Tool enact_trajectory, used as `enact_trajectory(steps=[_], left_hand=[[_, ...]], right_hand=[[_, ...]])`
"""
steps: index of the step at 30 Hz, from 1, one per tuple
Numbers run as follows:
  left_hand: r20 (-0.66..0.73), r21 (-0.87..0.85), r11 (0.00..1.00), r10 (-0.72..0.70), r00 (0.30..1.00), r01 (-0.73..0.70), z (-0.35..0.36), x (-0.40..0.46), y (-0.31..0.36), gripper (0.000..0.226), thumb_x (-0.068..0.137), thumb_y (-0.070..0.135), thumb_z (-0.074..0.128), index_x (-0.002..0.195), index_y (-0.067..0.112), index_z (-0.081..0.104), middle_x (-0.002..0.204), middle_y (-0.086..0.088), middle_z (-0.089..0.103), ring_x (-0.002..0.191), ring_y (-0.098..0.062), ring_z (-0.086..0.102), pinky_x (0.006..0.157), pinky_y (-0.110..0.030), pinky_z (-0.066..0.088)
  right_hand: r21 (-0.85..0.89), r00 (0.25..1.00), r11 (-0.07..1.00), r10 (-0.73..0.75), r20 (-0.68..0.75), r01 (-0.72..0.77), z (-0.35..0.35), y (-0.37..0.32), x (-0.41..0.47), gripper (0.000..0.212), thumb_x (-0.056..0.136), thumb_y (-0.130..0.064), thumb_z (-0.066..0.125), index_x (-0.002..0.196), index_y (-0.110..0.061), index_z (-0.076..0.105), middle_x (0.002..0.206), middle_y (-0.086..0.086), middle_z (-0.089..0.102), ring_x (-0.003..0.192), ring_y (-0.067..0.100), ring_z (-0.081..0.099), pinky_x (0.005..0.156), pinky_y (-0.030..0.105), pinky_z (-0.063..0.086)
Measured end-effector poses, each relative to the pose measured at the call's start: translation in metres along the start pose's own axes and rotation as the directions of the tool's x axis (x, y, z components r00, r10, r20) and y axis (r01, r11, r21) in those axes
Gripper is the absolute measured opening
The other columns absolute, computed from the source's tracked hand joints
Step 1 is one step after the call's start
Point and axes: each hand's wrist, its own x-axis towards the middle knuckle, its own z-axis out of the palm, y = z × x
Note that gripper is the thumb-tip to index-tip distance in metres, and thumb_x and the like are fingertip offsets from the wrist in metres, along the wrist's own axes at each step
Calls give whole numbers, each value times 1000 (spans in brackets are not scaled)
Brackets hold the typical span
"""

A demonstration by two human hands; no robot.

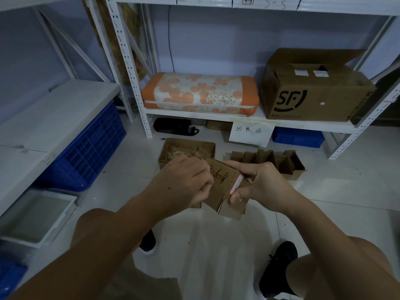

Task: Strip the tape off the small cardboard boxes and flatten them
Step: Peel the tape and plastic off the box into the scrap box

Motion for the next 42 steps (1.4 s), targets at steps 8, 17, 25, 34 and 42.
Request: enact_trajectory(steps=[8, 17, 25, 34, 42], left_hand=[[155, -93, 993, -62, 986, 77, -2, 5, -1, 10, 91, 16, 49, 86, 13, 57, 87, -2, 55, 77, -14, 50, 73, -20, 37], [188, -127, 983, -108, 976, 133, -5, 6, 1, 4, 87, 12, 52, 84, 12, 54, 83, -1, 51, 71, -12, 45, 69, -16, 30], [171, -198, 953, -196, 966, 228, -2, 5, 2, 4, 86, 8, 57, 85, 11, 54, 85, 2, 48, 75, -5, 37, 73, -8, 33], [119, -199, 968, -132, 984, 154, -1, 3, -3, 26, 97, 28, 59, 110, 10, 71, 101, -3, 65, 91, -11, 54, 88, -11, 37], [53, -135, 990, -30, 998, 37, 0, 4, -2, 12, 97, 16, 59, 94, 9, 69, 93, -6, 66, 82, -21, 61, 72, -35, 52]], right_hand=[[38, 1000, 999, 9, 18, -10, 2, -2, 1, 87, 62, -30, 95, 142, -25, 59, 123, -12, 72, 119, 2, 63, 104, 38, 52], [36, 1000, 999, -14, -9, 14, 3, -1, 0, 86, 62, -22, 96, 141, -22, 61, 124, -8, 72, 119, 6, 65, 102, 42, 54], [52, 1000, 999, -9, -29, 10, 4, -2, -3, 85, 61, -24, 95, 139, -25, 61, 122, -10, 72, 119, 5, 64, 101, 41, 54], [79, 999, 997, 27, -32, -24, 4, -2, -4, 89, 57, -37, 92, 138, -39, 56, 121, -15, 72, 121, 1, 62, 106, 40, 51], [111, 998, 994, -2, -56, 8, 7, -6, -4, 85, 56, -36, 91, 132, -47, 53, 123, -12, 71, 123, 0, 61, 108, 39, 50]])
